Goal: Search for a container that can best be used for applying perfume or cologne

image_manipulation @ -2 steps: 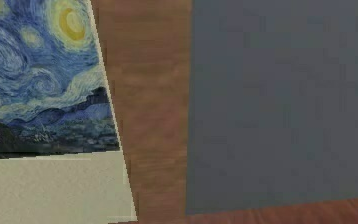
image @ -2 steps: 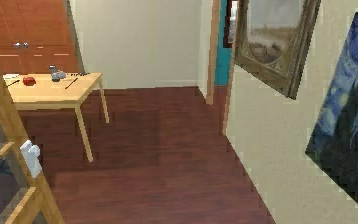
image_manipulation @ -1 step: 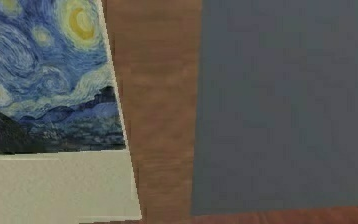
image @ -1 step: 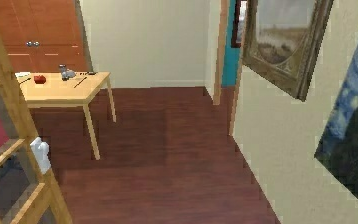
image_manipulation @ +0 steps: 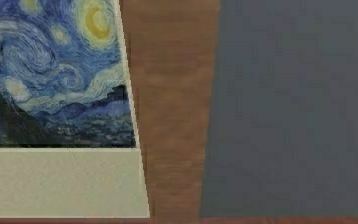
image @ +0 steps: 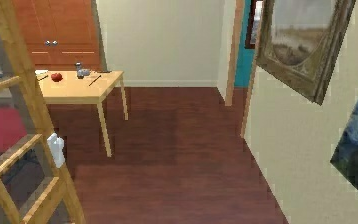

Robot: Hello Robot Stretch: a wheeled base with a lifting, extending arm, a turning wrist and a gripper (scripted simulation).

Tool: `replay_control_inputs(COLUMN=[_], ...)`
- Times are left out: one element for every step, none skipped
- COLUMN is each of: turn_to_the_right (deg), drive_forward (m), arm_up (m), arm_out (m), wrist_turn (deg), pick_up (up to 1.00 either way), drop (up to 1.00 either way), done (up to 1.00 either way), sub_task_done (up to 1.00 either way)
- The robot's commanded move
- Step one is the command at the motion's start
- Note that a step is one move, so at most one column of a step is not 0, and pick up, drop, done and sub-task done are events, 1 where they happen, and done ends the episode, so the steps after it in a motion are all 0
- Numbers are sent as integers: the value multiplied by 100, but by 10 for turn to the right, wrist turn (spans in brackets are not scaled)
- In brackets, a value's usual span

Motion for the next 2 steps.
replay_control_inputs(turn_to_the_right=[0, 0], drive_forward=[15, 80], arm_up=[0, 0], arm_out=[0, 0], wrist_turn=[0, 0], pick_up=[0, 0], drop=[0, 0], done=[0, 0], sub_task_done=[0, 0])
